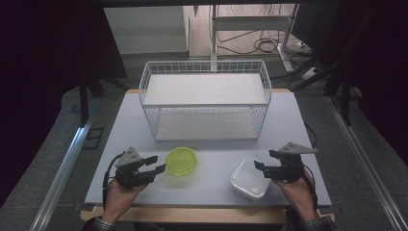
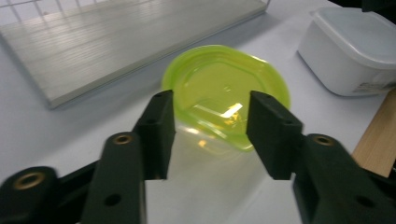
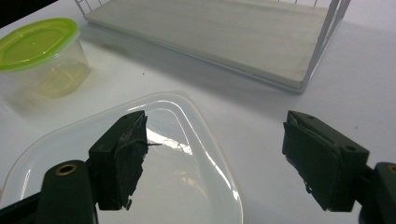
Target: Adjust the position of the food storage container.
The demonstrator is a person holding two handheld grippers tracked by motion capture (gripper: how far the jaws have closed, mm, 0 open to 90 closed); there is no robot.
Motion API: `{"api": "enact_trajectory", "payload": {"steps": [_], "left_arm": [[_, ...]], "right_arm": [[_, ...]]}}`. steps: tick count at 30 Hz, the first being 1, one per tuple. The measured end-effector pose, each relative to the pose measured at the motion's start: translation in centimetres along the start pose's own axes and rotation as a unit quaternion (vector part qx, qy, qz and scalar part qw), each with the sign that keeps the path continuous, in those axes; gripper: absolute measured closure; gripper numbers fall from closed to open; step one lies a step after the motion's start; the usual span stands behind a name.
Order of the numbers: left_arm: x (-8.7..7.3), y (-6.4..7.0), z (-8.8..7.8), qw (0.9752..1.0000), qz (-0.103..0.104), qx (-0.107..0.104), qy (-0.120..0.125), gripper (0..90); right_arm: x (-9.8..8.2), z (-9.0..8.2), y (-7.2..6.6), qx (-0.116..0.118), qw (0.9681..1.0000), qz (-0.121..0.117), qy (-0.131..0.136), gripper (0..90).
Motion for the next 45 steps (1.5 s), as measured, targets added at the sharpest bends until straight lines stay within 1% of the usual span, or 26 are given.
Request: {"api": "enact_trajectory", "payload": {"steps": [1,2,3,5,7,8,9,10,12,13,17,18,20,22,23,24,25,26,27,28,30,35,36,39,42,45], "left_arm": [[0.0,0.0,0.0,1.0000,0.000,0.000,0.000,58.7],[0.3,0.7,0.4,0.9999,0.008,-0.010,-0.004,62.9],[0.3,0.7,0.4,0.9999,0.008,-0.010,-0.004,67.3],[0.8,1.5,1.3,0.9995,0.016,-0.023,-0.013,74.7],[1.0,1.7,1.7,0.9993,0.018,-0.027,-0.017,81.8],[1.2,1.9,2.0,0.9991,0.020,-0.032,-0.019,81.8],[1.4,2.1,2.3,0.9988,0.019,-0.039,-0.021,85.6],[1.7,2.4,3.1,0.9981,0.019,-0.053,-0.026,89.6],[1.9,2.5,3.5,0.9977,0.019,-0.057,-0.031,90.0],[2.1,2.6,4.3,0.9969,0.018,-0.066,-0.038,90.0],[2.5,3.0,5.2,0.9966,0.021,-0.067,-0.044,90.0],[2.8,3.1,5.7,0.9965,0.019,-0.069,-0.043,90.0],[3.1,3.3,6.0,0.9965,0.021,-0.068,-0.043,90.0],[3.7,3.7,7.1,0.9963,0.027,-0.068,-0.046,90.0],[3.7,3.7,7.1,0.9963,0.027,-0.068,-0.046,90.0],[4.1,4.1,7.8,0.9958,0.031,-0.068,-0.052,90.0],[4.1,4.1,7.8,0.9958,0.031,-0.068,-0.052,90.0],[4.3,4.5,8.5,0.9953,0.037,-0.067,-0.060,90.0],[4.3,4.5,8.5,0.9953,0.037,-0.067,-0.060,90.0],[4.4,4.9,9.1,0.9946,0.045,-0.061,-0.070,90.0],[4.4,5.2,9.6,0.9940,0.051,-0.054,-0.080,90.0],[4.5,5.4,10.1,0.9937,0.054,-0.044,-0.088,90.0],[4.4,5.4,10.1,0.9934,0.056,-0.033,-0.095,90.0],[4.3,5.1,10.1,0.9932,0.053,-0.026,-0.101,90.0],[4.1,4.3,9.9,0.9932,0.042,-0.015,-0.108,90.0],[4.0,3.8,9.6,0.9927,0.041,-0.002,-0.114,90.0]], "right_arm": [[0.0,0.0,-0.1,-0.001,1.0000,-0.002,0.002,23.0],[0.1,-0.1,-0.2,-0.002,1.0000,-0.003,0.005,23.2],[0.1,-0.1,-0.2,-0.002,1.0000,-0.003,0.005,23.2],[0.1,-0.1,-0.3,-0.005,0.9999,-0.007,0.007,23.4],[0.1,-0.1,-0.3,-0.004,0.9999,-0.008,0.008,23.4],[0.1,-0.1,-0.4,-0.004,0.9999,-0.007,0.008,23.4],[0.1,0.0,-0.4,-0.003,0.9999,-0.008,0.008,23.4],[0.1,0.0,-0.5,-0.007,0.9999,-0.012,0.006,23.4],[0.1,0.0,-0.6,-0.011,0.9998,-0.015,0.004,23.4],[0.1,0.1,-0.6,-0.014,0.9997,-0.021,0.004,23.4],[0.1,0.1,-0.8,-0.017,0.9995,-0.025,0.006,23.4],[0.2,0.1,-0.8,-0.017,0.9995,-0.027,0.005,23.4],[0.2,0.2,-0.9,-0.017,0.9994,-0.029,0.005,23.4],[0.2,0.2,-0.9,-0.016,0.9994,-0.030,0.005,23.4],[0.1,0.2,-0.9,-0.017,0.9994,-0.030,0.004,23.4],[0.1,0.2,-0.9,-0.017,0.9994,-0.030,0.004,23.4],[0.1,0.2,-0.9,-0.017,0.9994,-0.030,0.004,23.4],[0.1,0.2,-0.9,-0.017,0.9994,-0.031,0.004,23.4],[0.1,0.2,-0.9,-0.017,0.9994,-0.031,0.004,23.4],[0.1,0.2,-0.9,-0.018,0.9993,-0.031,0.004,23.4],[0.1,0.2,-0.9,-0.018,0.9993,-0.032,0.004,23.3],[0.1,0.2,-0.9,-0.020,0.9992,-0.034,0.002,23.4],[0.1,0.2,-0.9,-0.020,0.9992,-0.035,0.002,23.4],[0.1,0.2,-0.9,-0.021,0.9991,-0.037,0.002,23.3],[0.0,0.2,-0.9,-0.022,0.9991,-0.038,0.001,23.4],[0.0,0.2,-0.8,-0.022,0.9991,-0.037,0.001,23.3]]}}
Point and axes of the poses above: each handheld gripper's, and its own axes: z roughly forward along the jaws, x roughly out of its top, y roughly to its right, the point moved 1 cm from there along z, roughly forward along the jaws
